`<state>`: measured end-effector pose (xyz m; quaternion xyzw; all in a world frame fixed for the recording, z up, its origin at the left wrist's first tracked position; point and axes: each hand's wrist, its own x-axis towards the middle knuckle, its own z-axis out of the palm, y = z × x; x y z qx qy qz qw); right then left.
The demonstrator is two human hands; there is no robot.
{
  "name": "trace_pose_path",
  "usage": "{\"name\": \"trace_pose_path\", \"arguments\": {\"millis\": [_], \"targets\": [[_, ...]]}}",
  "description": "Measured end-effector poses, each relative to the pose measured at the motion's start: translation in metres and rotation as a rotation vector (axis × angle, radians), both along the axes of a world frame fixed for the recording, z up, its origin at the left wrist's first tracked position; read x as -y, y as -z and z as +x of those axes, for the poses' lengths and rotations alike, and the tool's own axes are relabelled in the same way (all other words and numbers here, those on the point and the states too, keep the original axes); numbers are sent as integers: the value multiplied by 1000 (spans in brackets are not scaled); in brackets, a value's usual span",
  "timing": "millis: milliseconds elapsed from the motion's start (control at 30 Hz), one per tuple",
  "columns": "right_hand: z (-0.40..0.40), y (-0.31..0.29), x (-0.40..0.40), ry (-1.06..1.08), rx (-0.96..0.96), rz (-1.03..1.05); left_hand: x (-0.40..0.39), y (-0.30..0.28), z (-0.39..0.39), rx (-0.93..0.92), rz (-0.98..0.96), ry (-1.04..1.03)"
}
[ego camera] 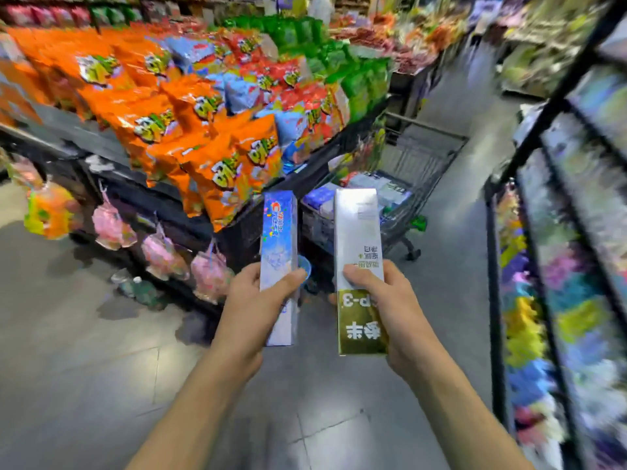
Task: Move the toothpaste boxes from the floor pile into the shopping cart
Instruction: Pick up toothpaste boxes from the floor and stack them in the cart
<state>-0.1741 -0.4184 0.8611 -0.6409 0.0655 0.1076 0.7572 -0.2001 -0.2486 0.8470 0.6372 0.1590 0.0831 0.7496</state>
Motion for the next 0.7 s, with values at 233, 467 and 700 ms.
{"name": "trace_pose_path", "arguments": {"millis": [233,467,700], "targets": [[101,12,104,204,-16,5,93,17,143,-20,154,170],[224,36,153,297,-65,-23,139,51,296,30,428,276],[357,55,177,337,-144,-47,158,94,447,-37,531,225]]}}
